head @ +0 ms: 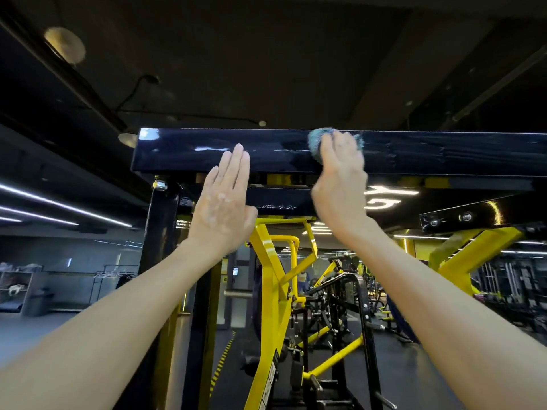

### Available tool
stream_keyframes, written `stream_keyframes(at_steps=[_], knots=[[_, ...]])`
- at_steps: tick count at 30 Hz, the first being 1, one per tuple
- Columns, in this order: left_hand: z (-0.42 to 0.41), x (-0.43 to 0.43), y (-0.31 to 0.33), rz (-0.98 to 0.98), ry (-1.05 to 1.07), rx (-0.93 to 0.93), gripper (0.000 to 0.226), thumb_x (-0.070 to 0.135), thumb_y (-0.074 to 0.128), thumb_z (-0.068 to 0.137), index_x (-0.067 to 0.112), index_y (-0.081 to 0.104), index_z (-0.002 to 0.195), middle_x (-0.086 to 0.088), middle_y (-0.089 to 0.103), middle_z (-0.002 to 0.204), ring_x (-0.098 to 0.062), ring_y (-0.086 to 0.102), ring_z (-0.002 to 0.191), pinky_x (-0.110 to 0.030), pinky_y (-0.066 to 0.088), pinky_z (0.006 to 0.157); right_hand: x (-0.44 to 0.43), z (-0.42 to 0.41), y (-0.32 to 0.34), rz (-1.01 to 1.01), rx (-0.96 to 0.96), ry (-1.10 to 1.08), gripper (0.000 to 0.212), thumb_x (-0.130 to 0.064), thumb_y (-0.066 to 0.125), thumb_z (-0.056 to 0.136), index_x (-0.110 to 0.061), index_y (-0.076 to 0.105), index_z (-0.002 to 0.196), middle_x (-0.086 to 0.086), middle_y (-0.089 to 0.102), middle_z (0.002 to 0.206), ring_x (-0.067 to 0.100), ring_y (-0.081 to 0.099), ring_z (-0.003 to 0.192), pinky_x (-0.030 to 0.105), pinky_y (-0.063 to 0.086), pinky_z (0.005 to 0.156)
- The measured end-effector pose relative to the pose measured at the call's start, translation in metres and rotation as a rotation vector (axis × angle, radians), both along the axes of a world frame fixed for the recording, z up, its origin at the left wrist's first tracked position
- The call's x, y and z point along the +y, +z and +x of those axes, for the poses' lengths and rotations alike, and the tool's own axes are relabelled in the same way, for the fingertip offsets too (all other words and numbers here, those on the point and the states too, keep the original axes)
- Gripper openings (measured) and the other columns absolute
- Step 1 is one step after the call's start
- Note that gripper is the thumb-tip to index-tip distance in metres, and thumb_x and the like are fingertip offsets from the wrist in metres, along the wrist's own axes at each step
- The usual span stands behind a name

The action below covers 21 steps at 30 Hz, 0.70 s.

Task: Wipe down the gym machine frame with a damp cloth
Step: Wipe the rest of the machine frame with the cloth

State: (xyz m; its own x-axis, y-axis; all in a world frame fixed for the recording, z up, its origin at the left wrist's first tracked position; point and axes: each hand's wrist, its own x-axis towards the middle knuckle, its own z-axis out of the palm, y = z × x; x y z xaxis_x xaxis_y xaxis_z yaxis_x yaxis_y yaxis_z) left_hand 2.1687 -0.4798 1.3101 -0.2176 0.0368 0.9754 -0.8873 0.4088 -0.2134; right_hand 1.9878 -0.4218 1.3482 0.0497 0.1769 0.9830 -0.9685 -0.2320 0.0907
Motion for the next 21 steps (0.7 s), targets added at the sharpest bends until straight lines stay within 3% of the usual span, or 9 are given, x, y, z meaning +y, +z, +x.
stream_keyframes(at_steps=[4,10,15,19,21], knots=[[0.002,0.003,0.0,0.006,0.012,-0.013,0.085,0.016,0.056,0.084,0.0,0.013,0.156,-0.017,0.011,0.164,-0.029,0.01,0.153,-0.039,0.01,0.123,-0.016,0.052,0.001,0.069,0.124,-0.006,0.062,0.01,0.059,0.079,0.003,0.045,0.139,0.021,0.044,0.145,0.036,0.033,0.141,0.048,0.021,0.118],[0.048,-0.004,0.002,-0.02,0.04,-0.055,0.082,0.022,0.051,0.088,0.001,0.011,0.156,-0.017,0.008,0.165,-0.027,0.009,0.153,-0.04,0.013,0.123,-0.008,0.047,0.005,0.175,0.191,-0.005,0.054,0.003,0.056,0.091,-0.002,0.043,0.143,0.014,0.042,0.149,0.029,0.033,0.143,0.05,0.032,0.116],[0.117,-0.022,0.01,0.023,0.038,0.016,0.076,0.025,0.042,0.091,-0.004,0.013,0.155,-0.02,0.012,0.163,-0.031,0.014,0.151,-0.04,0.013,0.121,0.006,0.034,0.004,0.138,-0.034,-0.015,0.046,0.001,0.048,0.096,0.0,0.046,0.142,0.013,0.043,0.15,0.029,0.039,0.139,0.031,0.026,0.113],[0.142,-0.03,0.007,0.045,0.0,-0.069,0.074,0.026,0.04,0.092,0.001,0.013,0.156,-0.016,0.01,0.165,-0.027,0.012,0.152,-0.035,0.006,0.121,0.004,0.062,0.004,0.106,-0.226,-0.113,0.043,-0.001,0.046,0.096,-0.002,0.045,0.139,0.014,0.042,0.146,0.032,0.043,0.13,0.039,0.04,0.098],[0.143,-0.032,0.007,0.032,-0.019,-0.086,0.074,0.024,0.042,0.095,0.002,0.009,0.157,-0.014,0.006,0.165,-0.026,0.007,0.153,-0.032,0.001,0.12,-0.006,0.091,0.006,0.085,-0.226,-0.121,0.043,0.002,0.047,0.092,-0.002,0.047,0.135,0.014,0.044,0.142,0.032,0.044,0.127,0.041,0.041,0.097]])
